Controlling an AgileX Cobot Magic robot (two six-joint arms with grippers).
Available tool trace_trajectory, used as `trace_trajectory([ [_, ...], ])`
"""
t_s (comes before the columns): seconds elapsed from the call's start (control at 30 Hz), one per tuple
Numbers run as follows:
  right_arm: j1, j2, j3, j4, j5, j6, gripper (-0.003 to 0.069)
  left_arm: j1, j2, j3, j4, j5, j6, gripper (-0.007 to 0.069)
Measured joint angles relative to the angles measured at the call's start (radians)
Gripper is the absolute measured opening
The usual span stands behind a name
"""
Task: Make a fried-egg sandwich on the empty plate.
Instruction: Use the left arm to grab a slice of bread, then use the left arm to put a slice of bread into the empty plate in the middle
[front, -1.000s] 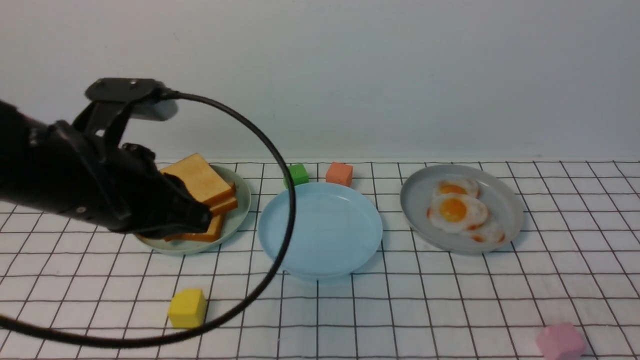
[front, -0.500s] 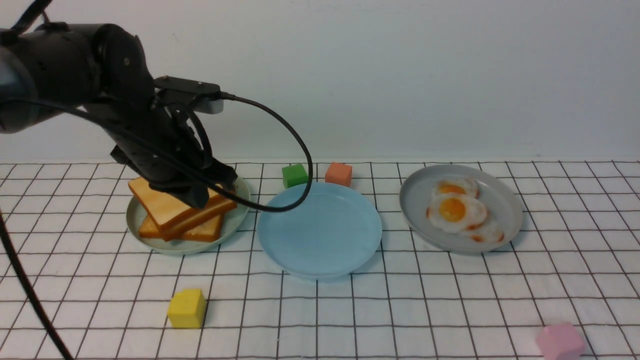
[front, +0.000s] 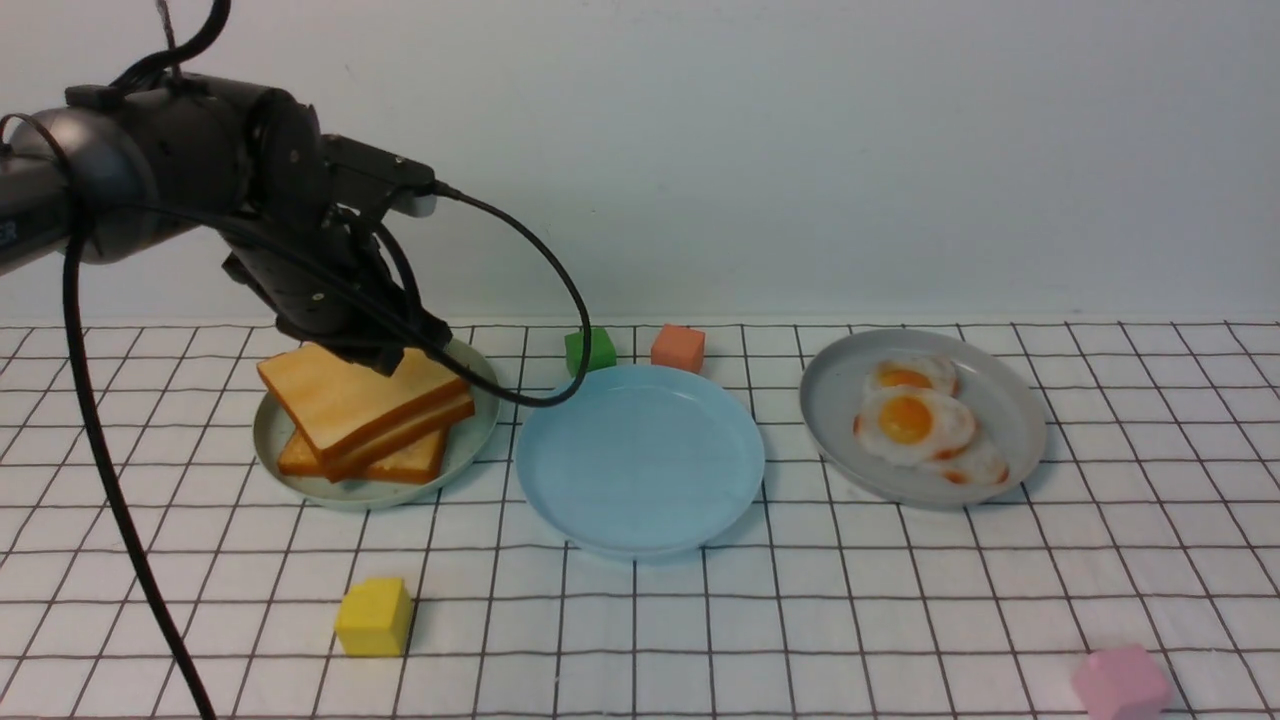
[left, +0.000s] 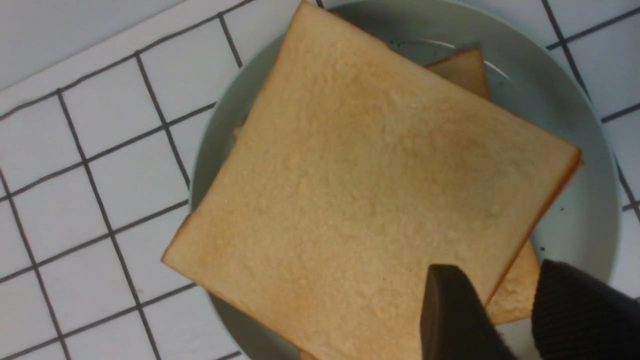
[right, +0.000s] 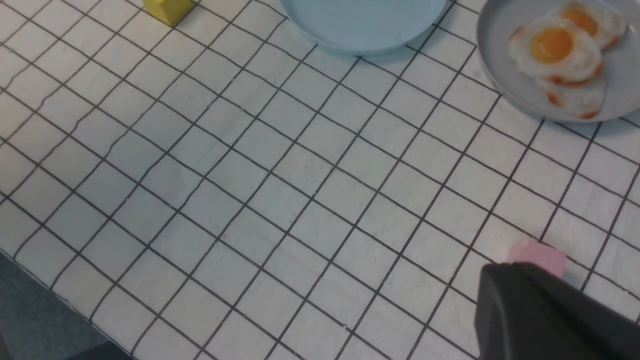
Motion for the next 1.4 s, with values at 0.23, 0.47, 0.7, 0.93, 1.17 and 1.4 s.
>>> trace_trajectory([
  [0.23, 0.001, 0.0, 0.0, -0.001, -0.013, 0.0, 0.0001, 0.0, 0.09, -0.001, 0.045, -0.029, 0.0, 0.0377],
  [0.47, 0.001, 0.0, 0.0, -0.002, -0.022, 0.0, 0.0003, -0.003, 0.131, -0.013, 0.104, -0.067, 0.0, 0.037],
  [0.7, 0.001, 0.0, 0.0, 0.001, -0.024, 0.0, 0.0006, -0.004, 0.137, -0.016, 0.104, -0.066, -0.003, 0.0223],
  [0.93, 0.001, 0.0, 0.0, 0.002, -0.024, 0.0, 0.0009, -0.007, 0.123, -0.016, 0.104, -0.059, 0.0, -0.0005],
  [1.17, 0.001, 0.0, 0.0, 0.004, -0.024, 0.0, 0.0013, -0.033, 0.005, -0.003, 0.104, 0.032, -0.003, -0.0008],
  [1.4, 0.001, 0.0, 0.0, -0.01, -0.024, 0.0, 0.0014, -0.204, -0.092, -0.001, 0.077, 0.047, 0.002, -0.001],
])
